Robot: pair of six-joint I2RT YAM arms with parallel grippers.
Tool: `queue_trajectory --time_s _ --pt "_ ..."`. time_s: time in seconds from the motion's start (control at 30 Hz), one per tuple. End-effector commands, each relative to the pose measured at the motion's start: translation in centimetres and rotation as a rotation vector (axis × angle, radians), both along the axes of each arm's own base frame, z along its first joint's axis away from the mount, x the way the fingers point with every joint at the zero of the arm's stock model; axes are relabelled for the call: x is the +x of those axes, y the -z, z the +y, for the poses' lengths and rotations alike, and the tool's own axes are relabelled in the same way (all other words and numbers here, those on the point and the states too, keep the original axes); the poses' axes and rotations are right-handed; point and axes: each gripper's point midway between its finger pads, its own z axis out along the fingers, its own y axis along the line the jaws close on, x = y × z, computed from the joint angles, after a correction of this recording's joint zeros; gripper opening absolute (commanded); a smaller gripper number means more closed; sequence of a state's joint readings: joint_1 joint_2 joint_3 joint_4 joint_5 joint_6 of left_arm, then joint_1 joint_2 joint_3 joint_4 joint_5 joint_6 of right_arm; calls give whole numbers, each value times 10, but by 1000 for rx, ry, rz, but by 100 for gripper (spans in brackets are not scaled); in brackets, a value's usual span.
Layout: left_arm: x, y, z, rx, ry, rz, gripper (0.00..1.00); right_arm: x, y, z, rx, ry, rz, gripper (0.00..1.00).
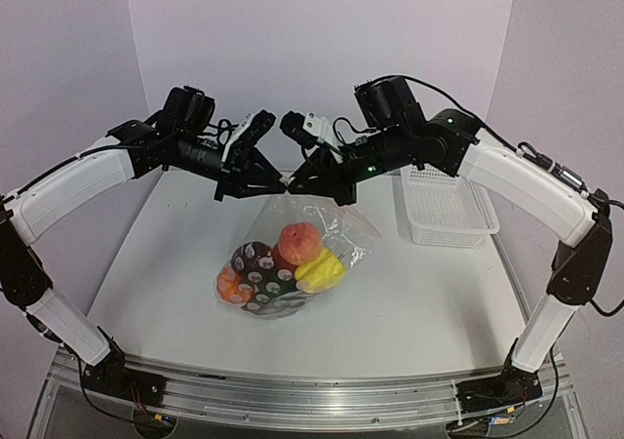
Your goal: Place the food in the zip-top bag and seal the zipper
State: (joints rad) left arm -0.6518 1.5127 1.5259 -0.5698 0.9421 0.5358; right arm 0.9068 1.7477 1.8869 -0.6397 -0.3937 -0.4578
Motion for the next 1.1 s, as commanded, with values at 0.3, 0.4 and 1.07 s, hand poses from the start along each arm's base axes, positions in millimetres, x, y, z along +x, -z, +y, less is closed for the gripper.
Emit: queue_trajectory --time_s 0.3,0.4,1.07 --pt "-5 -15 7 -15 -1 -100 0 10 -8 -16 9 63 -67 0" --pt "-3 -22 9 -30 -22 -141 0 19 5 -28 -23 103 -60 0" --pt "32 -61 46 -56 -86 -285 0 30 38 -89 -162 194 13 0"
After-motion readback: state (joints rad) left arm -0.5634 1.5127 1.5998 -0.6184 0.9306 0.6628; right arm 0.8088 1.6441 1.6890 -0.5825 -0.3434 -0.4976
